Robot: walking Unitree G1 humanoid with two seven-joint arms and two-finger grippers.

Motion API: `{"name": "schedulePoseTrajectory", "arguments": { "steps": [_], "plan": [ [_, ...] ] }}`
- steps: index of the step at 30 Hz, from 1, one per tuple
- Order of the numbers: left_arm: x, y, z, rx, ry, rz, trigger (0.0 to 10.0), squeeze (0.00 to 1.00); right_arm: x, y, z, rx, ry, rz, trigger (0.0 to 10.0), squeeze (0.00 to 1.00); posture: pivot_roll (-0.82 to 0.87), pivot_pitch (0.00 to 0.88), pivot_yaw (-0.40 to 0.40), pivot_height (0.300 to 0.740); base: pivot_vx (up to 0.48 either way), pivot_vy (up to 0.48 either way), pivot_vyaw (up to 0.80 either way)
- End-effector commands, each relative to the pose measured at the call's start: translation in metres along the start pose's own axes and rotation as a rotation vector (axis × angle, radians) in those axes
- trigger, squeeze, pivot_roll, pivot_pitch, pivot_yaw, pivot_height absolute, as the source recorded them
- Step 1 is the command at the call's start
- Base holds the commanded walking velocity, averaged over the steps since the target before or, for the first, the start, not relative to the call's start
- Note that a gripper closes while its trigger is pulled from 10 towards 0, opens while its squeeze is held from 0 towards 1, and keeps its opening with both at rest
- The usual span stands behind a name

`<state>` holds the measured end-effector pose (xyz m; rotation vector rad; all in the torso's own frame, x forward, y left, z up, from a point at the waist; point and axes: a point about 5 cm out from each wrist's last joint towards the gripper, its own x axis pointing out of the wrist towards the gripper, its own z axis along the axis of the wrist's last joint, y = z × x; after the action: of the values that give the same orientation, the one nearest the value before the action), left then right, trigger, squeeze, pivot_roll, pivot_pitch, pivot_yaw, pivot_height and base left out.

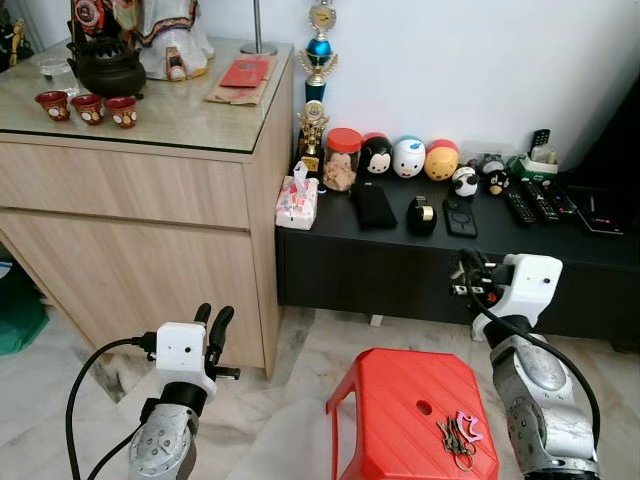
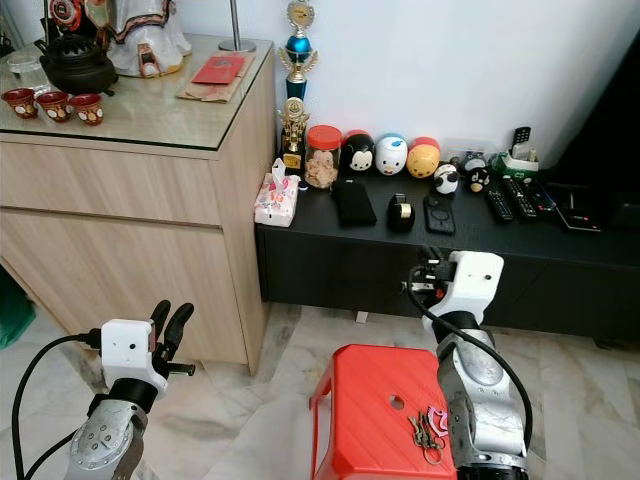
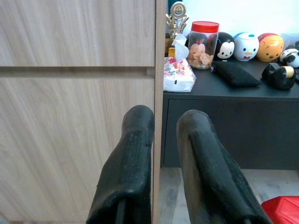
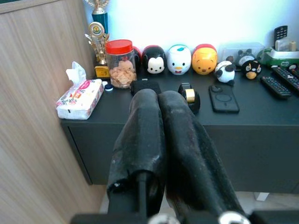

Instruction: Hang keys on a hook

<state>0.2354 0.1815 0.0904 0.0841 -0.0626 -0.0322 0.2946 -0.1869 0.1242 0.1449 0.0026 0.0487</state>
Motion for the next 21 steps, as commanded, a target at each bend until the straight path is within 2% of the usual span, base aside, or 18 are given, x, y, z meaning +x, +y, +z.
{"name": "schedulePoseTrajectory", "arguments": {
  "steps": [1,12,21],
  "plan": [
    [-0.0015,-0.0028,0.0018,-0.007,0.003,-0.011,10.0,0.00,-0.0022,-0.0013,0.0044,-0.017,-0.009,0.000,10.0,0.00,0.06,0.000,-0.102,0.722,0.000,0.000,0.00],
    [-0.0042,-0.0030,0.0017,-0.008,0.006,-0.022,10.0,0.00,-0.0026,0.0006,0.0028,-0.018,0.010,0.012,10.0,0.00,0.06,0.000,-0.099,0.722,0.000,0.000,0.00],
    [-0.0058,-0.0033,0.0011,-0.008,0.014,-0.032,10.0,0.00,-0.0028,0.0020,0.0014,-0.020,0.020,0.015,10.0,0.00,0.06,0.000,-0.094,0.722,-0.251,0.000,0.00]
  ]
}}
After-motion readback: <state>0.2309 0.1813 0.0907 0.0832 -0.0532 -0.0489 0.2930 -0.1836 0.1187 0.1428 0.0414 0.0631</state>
